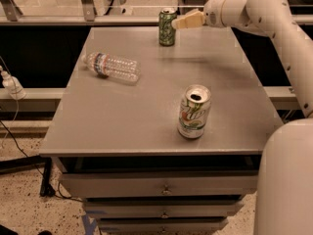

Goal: Move green can near 7up can

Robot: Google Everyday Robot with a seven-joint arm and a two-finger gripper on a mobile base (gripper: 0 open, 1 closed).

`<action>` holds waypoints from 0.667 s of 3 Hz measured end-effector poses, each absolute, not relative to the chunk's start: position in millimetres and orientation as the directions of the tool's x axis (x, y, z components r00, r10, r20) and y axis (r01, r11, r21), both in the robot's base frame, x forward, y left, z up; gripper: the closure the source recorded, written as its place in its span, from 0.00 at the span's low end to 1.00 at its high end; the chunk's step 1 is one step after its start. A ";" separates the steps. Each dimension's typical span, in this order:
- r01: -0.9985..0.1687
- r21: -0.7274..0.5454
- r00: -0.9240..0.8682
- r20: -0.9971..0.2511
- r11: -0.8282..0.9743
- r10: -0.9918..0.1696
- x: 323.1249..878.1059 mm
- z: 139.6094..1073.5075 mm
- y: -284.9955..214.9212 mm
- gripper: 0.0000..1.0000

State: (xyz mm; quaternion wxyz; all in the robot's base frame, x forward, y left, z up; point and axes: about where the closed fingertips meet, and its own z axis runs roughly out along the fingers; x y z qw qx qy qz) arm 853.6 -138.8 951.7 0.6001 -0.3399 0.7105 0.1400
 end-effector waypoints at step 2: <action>-0.671 -0.169 -0.116 -0.938 0.721 -0.328 872.6 921.0 -127.4 0.00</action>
Offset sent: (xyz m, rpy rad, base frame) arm 0.0292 0.0099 -0.0385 -0.0165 0.1031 0.0105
